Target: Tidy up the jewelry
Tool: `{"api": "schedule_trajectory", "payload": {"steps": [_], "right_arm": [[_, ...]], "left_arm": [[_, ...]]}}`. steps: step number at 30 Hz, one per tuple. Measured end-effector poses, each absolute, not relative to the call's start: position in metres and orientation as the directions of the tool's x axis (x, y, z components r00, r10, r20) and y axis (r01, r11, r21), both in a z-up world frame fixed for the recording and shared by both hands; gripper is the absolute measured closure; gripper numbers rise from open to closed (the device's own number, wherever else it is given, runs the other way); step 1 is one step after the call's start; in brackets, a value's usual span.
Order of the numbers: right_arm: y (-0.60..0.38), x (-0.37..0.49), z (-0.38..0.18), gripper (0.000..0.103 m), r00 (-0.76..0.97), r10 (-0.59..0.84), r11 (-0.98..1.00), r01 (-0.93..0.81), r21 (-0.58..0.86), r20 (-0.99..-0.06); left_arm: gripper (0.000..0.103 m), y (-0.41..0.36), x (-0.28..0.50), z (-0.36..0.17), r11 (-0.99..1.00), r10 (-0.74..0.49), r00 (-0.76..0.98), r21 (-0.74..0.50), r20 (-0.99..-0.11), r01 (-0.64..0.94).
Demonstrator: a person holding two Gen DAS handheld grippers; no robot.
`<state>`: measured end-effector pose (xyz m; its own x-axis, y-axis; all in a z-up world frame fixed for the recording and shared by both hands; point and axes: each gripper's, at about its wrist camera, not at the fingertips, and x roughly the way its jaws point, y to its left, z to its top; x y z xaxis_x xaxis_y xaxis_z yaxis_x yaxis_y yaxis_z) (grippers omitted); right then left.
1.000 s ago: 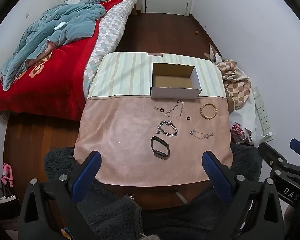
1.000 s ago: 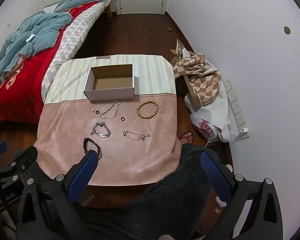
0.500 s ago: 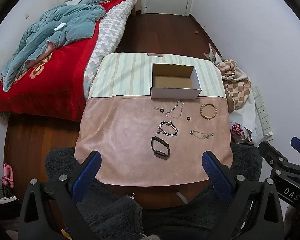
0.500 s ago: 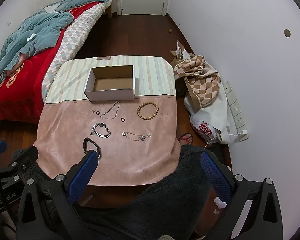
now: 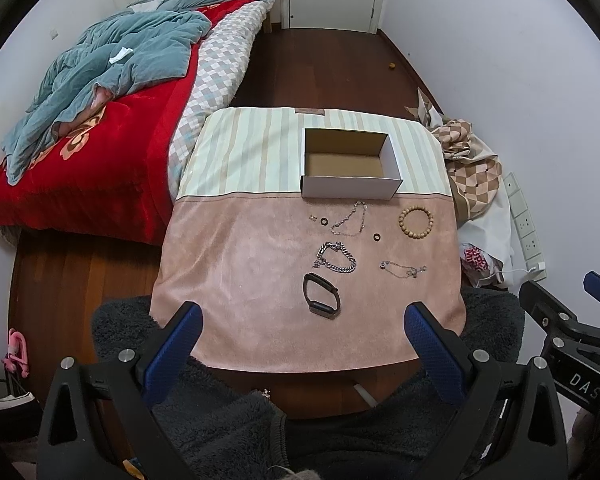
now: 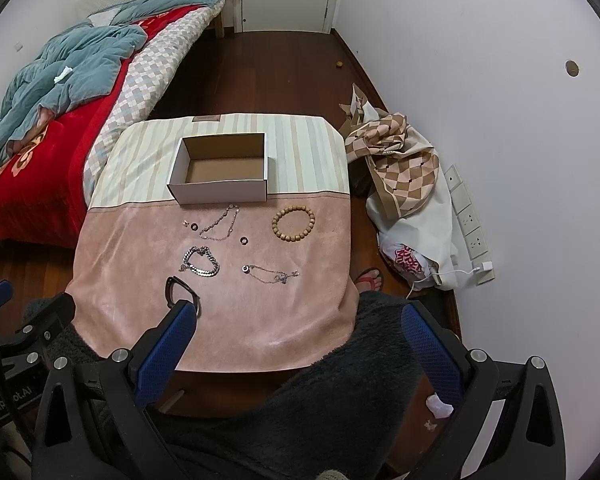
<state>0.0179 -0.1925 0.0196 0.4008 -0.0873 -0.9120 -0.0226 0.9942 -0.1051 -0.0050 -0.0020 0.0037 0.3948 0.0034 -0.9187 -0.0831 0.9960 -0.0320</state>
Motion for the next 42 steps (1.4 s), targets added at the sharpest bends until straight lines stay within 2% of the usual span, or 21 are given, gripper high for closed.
{"api": "schedule_trajectory", "payload": {"steps": [42], "right_arm": [[-0.200, 0.015, 0.029, 0.000, 0.420, -0.099, 0.993, -0.023, -0.119, -0.902]], "left_arm": [[0.000, -0.005, -0.005, 0.014, 0.996, 0.005, 0.405, -0.032, -0.914, -0.084]]}}
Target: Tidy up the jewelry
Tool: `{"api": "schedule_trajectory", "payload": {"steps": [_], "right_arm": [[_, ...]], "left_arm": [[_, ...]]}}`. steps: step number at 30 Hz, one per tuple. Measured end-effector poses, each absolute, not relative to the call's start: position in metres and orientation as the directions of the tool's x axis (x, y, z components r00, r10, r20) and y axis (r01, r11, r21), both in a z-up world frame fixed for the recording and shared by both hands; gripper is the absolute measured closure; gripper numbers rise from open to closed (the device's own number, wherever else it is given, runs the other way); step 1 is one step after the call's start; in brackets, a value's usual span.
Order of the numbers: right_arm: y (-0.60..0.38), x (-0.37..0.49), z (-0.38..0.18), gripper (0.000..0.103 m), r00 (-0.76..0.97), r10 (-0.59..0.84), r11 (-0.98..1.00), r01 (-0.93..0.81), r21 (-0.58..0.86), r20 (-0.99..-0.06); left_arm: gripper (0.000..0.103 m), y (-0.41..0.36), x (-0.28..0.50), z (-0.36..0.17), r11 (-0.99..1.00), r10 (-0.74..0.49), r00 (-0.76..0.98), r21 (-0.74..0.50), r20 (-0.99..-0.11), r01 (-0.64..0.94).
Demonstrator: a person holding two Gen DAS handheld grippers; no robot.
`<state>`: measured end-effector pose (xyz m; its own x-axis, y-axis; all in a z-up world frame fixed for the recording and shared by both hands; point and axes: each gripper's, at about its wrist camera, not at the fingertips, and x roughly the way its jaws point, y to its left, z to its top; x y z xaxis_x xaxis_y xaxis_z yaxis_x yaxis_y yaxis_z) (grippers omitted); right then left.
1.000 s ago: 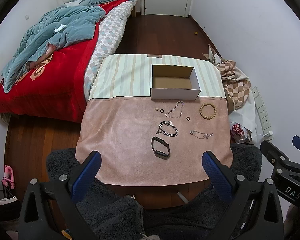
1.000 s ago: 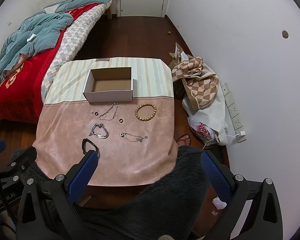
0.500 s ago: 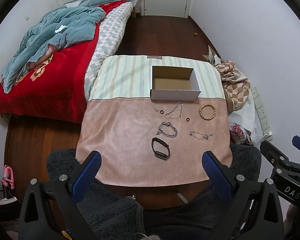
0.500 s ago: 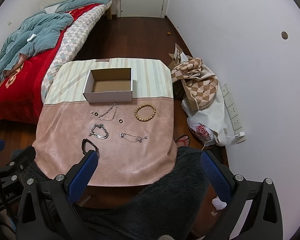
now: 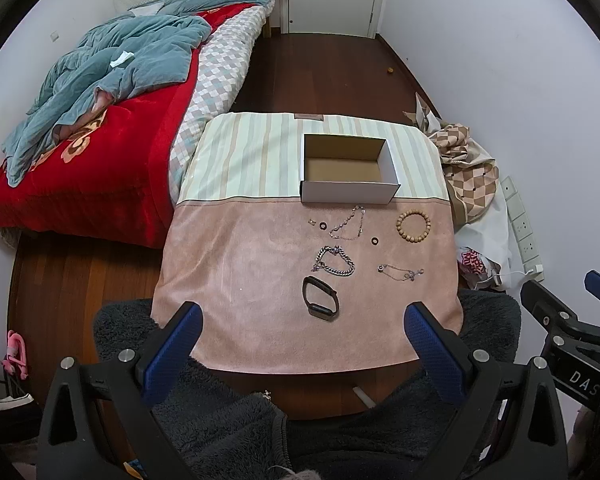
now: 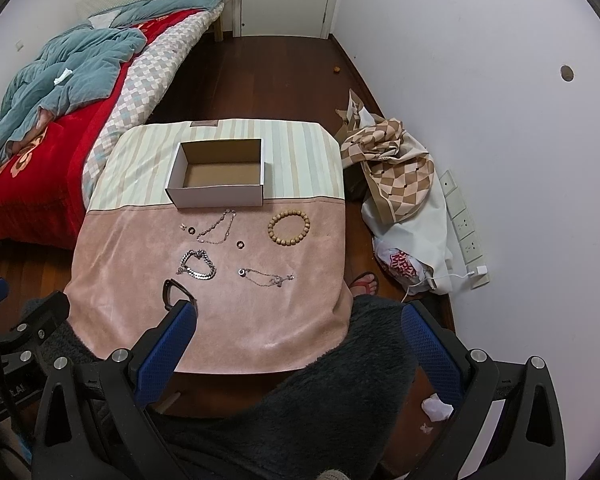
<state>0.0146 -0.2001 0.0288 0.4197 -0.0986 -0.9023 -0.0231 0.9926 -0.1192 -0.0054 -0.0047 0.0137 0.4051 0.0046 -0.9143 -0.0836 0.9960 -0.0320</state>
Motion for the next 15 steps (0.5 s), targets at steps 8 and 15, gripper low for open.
{"api": "schedule_trajectory", "payload": {"steps": [8, 15], "right_arm": [[-0.2000, 0.0139, 0.0296, 0.000, 0.421, -0.099, 0.992, -0.024, -0.121, -0.902], [-0.1980, 0.0138, 0.0282, 0.000, 0.421, -0.096, 0.993, -0.020, -0.115, -0.902]], "left_arm": [[0.000, -0.0033, -0.0048, 0.0155, 0.996, 0.003, 0.407, -0.034, -0.913, -0.083], [0.000, -0.0024, -0.0055, 0.0139, 0.996, 0.010, 0.413, -0.028, -0.911, -0.085]]}}
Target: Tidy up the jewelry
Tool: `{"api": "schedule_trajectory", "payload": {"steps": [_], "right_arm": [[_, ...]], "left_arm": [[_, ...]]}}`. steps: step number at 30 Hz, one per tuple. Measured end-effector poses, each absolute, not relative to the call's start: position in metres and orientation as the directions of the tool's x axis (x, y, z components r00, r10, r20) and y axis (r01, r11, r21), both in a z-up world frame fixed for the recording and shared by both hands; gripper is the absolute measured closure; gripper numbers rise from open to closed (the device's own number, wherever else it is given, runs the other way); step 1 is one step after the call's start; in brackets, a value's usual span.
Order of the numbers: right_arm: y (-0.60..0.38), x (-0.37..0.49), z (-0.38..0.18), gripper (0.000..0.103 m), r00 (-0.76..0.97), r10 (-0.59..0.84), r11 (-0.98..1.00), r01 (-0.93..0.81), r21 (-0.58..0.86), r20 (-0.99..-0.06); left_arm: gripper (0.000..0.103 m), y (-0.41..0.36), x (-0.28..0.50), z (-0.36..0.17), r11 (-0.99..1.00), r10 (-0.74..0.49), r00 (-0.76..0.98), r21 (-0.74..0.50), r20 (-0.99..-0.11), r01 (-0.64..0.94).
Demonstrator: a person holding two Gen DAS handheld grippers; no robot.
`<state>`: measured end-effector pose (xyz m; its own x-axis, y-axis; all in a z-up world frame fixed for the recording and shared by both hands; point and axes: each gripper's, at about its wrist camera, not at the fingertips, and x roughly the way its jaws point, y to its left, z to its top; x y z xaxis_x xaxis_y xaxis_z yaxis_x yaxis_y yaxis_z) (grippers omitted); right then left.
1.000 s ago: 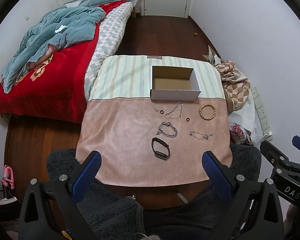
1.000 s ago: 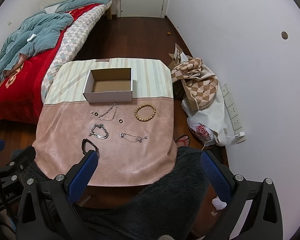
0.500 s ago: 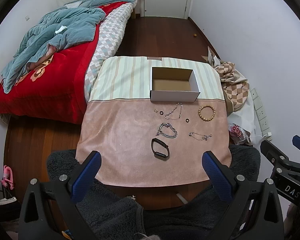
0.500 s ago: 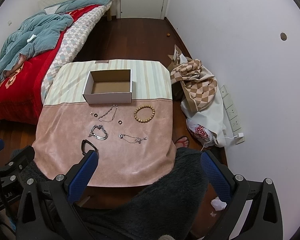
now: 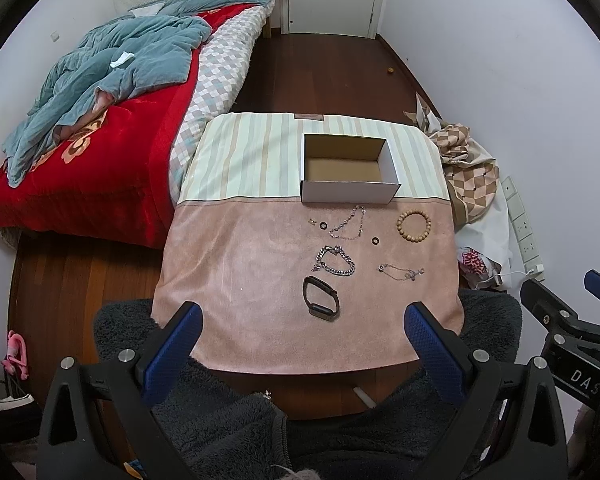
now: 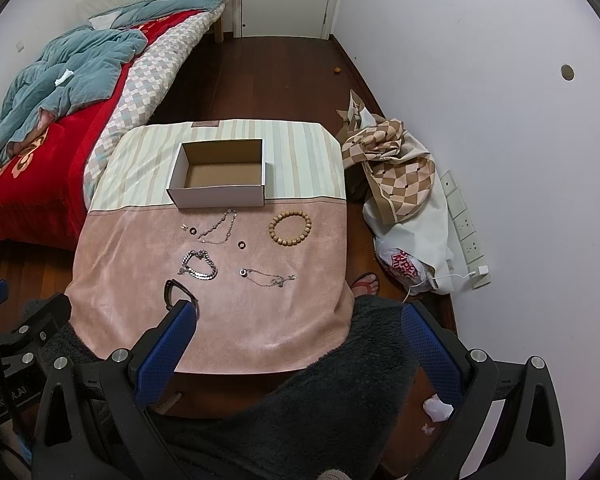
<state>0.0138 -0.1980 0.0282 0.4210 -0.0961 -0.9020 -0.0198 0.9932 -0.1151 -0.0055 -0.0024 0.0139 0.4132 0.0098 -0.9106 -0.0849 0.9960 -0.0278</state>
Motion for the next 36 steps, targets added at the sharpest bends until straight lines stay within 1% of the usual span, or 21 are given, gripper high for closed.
{"api": "schedule_trajectory", "payload": {"steps": [3, 7, 13, 16, 22, 27, 30, 31, 32, 33, 34, 35, 36], "right_arm": [[-0.200, 0.020, 0.024, 0.000, 0.427, -0.102, 0.993, -0.011, -0.118, -0.899], [-0.208, 0.040, 0.004, 0.000, 0.427, -0.129, 0.991, 0.026, -0.131, -0.895], [-0.227, 0.082, -0.063, 0.000, 0.342, -0.165, 0.986, 0.066, -0.151, -0.925], [-0.236, 0.099, -0.103, 0.000, 0.292, -0.172, 0.985, 0.077, -0.156, -0.941], [-0.244, 0.122, -0.170, 0.000, 0.211, -0.173, 0.984, 0.075, -0.161, -0.962], [-0.240, 0.130, -0.207, 0.000, 0.155, -0.158, 0.987, 0.053, -0.152, -0.975], [-0.239, 0.133, -0.220, 0.000, 0.130, -0.147, 0.989, 0.046, -0.142, -0.981], [-0.238, 0.133, -0.224, 0.000, 0.122, -0.142, 0.990, 0.045, -0.137, -0.982], [-0.238, 0.134, -0.228, 0.000, 0.115, -0.139, 0.990, 0.045, -0.135, -0.984], [-0.238, 0.134, -0.230, 0.000, 0.109, -0.136, 0.990, 0.045, -0.132, -0.985], [-0.238, 0.135, -0.233, 0.000, 0.104, -0.131, 0.991, 0.045, -0.127, -0.986], [-0.237, 0.135, -0.236, 0.000, 0.102, -0.128, 0.991, 0.045, -0.124, -0.987], [-0.238, 0.136, -0.237, 0.000, 0.099, -0.127, 0.991, 0.045, -0.123, -0.987]], "left_arm": [[0.000, -0.003, 0.005, 0.007, 0.996, 0.042, 0.425, 0.005, -0.904, -0.087], [0.000, 0.003, 0.029, -0.021, 0.991, 0.106, 0.418, 0.062, -0.902, -0.117], [0.000, 0.004, 0.064, -0.090, 0.981, 0.187, 0.332, 0.156, -0.925, -0.119], [0.000, 0.005, 0.076, -0.127, 0.979, 0.196, 0.259, 0.173, -0.946, -0.108], [0.001, 0.005, 0.080, -0.196, 0.987, 0.144, 0.099, 0.136, -0.985, -0.090], [0.001, 0.005, 0.079, -0.237, 0.993, 0.049, -0.003, 0.049, -0.999, -0.112], [0.004, 0.007, 0.080, -0.251, 0.991, -0.015, -0.022, -0.012, -1.000, -0.137], [0.009, 0.008, 0.081, -0.253, 0.989, -0.033, -0.023, -0.030, -0.999, -0.144], [0.020, 0.008, 0.082, -0.255, 0.988, -0.049, -0.022, -0.046, -0.999, -0.149], [0.028, 0.008, 0.084, -0.257, 0.987, -0.060, -0.019, -0.057, -0.998, -0.150], [0.045, 0.008, 0.085, -0.258, 0.987, -0.065, -0.020, -0.061, -0.998, -0.149], [0.050, 0.007, 0.086, -0.258, 0.989, -0.052, -0.011, -0.049, -0.999, -0.142], [0.058, 0.005, 0.087, -0.255, 0.991, -0.045, 0.015, -0.047, -0.999, -0.128]]}}
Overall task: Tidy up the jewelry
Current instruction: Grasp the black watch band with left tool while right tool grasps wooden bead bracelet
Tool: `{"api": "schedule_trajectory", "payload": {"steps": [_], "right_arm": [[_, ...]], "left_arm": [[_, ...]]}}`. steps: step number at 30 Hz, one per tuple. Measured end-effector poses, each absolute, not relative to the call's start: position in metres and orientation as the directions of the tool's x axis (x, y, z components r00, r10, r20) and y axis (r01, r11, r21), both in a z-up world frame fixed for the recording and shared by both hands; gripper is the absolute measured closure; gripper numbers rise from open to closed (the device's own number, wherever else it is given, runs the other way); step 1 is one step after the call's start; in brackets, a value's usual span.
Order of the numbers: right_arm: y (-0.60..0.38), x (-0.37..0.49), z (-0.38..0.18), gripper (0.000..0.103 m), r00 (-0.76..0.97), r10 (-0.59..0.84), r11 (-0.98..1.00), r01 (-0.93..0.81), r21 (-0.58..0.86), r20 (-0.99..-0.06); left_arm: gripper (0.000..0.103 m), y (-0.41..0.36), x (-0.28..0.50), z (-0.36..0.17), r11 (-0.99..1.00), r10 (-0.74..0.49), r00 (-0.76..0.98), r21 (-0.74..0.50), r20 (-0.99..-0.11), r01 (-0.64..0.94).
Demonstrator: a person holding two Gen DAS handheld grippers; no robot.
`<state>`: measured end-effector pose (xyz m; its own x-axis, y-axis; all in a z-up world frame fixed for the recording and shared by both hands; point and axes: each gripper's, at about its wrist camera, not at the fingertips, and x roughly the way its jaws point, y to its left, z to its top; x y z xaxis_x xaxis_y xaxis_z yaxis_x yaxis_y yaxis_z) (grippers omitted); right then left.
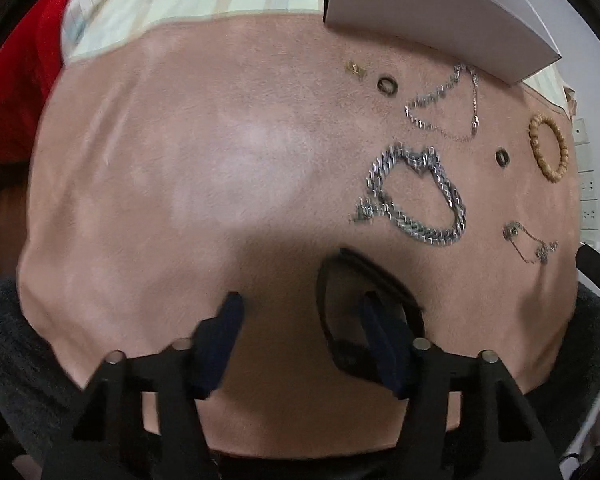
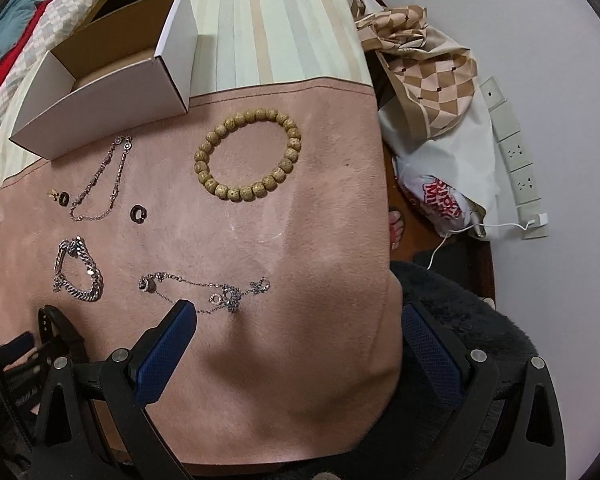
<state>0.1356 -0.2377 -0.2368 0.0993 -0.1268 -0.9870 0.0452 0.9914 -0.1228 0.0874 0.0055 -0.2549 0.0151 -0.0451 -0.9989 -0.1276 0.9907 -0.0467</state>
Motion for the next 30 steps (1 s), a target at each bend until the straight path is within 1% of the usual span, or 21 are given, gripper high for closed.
{"api": "schedule_trajectory", "payload": {"steps": [1, 2, 4, 12, 15, 16, 17, 18, 21, 22, 23, 24, 26, 27, 28, 30], "right_arm": [[-0.237, 0.136, -0.238, 0.000, 0.097, -0.123, 0.992, 0.045, -0.119, -0.988], [-0.237, 0.138, -0.240, 0.000, 0.096, -0.119, 0.992, 0.045, -0.115, -0.988], [-0.238, 0.141, -0.241, 0.000, 0.099, -0.112, 0.993, 0.051, -0.107, -0.989], [-0.251, 0.172, -0.243, 0.000, 0.147, -0.069, 0.992, 0.113, -0.053, -0.987], [-0.252, 0.191, -0.250, 0.006, 0.168, -0.088, 0.989, 0.130, -0.066, -0.982], [-0.252, 0.197, -0.254, 0.010, 0.168, -0.101, 0.988, 0.131, -0.080, -0.981], [-0.253, 0.203, -0.259, 0.017, 0.161, -0.112, 0.987, 0.134, -0.091, -0.981], [-0.253, 0.207, -0.263, 0.020, 0.154, -0.118, 0.986, 0.138, -0.096, -0.981], [-0.252, 0.217, -0.273, 0.034, 0.129, -0.100, 0.986, 0.145, -0.081, -0.987], [-0.250, 0.218, -0.277, 0.046, 0.118, -0.092, 0.988, 0.136, -0.075, -0.989], [-0.249, 0.219, -0.277, 0.052, 0.129, -0.079, 0.989, 0.133, -0.062, -0.988], [-0.246, 0.219, -0.277, 0.056, 0.135, -0.067, 0.991, 0.125, -0.050, -0.989], [-0.245, 0.220, -0.278, 0.073, 0.141, -0.047, 0.994, 0.109, -0.031, -0.989], [-0.242, 0.220, -0.278, 0.079, 0.147, -0.047, 0.995, 0.099, -0.033, -0.988], [-0.238, 0.220, -0.278, 0.093, 0.154, -0.051, 0.996, 0.084, -0.038, -0.987], [-0.237, 0.219, -0.278, 0.093, 0.162, -0.054, 0.996, 0.078, -0.041, -0.985]], "left_arm": [[0.080, 0.006, 0.091, -0.253, 0.993, -0.036, 0.033, -0.039, -0.999, -0.112], [0.098, 0.005, 0.092, -0.252, 0.994, -0.036, 0.041, -0.040, -0.999, -0.101], [0.100, 0.007, 0.095, -0.251, 0.994, -0.037, 0.049, -0.042, -0.998, -0.096], [0.101, 0.008, 0.117, -0.228, 0.996, 0.080, 0.172, 0.072, -0.982, -0.053], [0.101, 0.009, 0.131, -0.221, 0.994, 0.098, 0.203, 0.088, -0.974, -0.059], [0.101, 0.007, 0.137, -0.218, 0.994, 0.104, 0.211, 0.093, -0.972, -0.059], [0.101, 0.008, 0.140, -0.216, 0.993, 0.110, 0.220, 0.100, -0.969, -0.058], [0.101, 0.008, 0.145, -0.214, 0.993, 0.115, 0.228, 0.105, -0.967, -0.056], [0.101, 0.004, 0.152, -0.217, 0.992, 0.126, 0.247, 0.117, -0.961, -0.053], [0.101, 0.001, 0.154, -0.217, 0.992, 0.129, 0.252, 0.120, -0.959, -0.051], [0.101, 0.001, 0.155, -0.217, 0.991, 0.130, 0.256, 0.121, -0.958, -0.048], [0.101, 0.000, 0.156, -0.216, 0.992, 0.129, 0.260, 0.121, -0.957, -0.046], [0.101, 0.008, 0.172, -0.222, 0.992, 0.126, 0.262, 0.119, -0.957, -0.043], [0.101, 0.005, 0.173, -0.223, 0.992, 0.125, 0.263, 0.117, -0.957, -0.043], [0.101, 0.006, 0.175, -0.223, 0.992, 0.123, 0.264, 0.116, -0.957, -0.043], [0.101, 0.002, 0.174, -0.223, 0.993, 0.121, 0.266, 0.114, -0.956, -0.043]]}}
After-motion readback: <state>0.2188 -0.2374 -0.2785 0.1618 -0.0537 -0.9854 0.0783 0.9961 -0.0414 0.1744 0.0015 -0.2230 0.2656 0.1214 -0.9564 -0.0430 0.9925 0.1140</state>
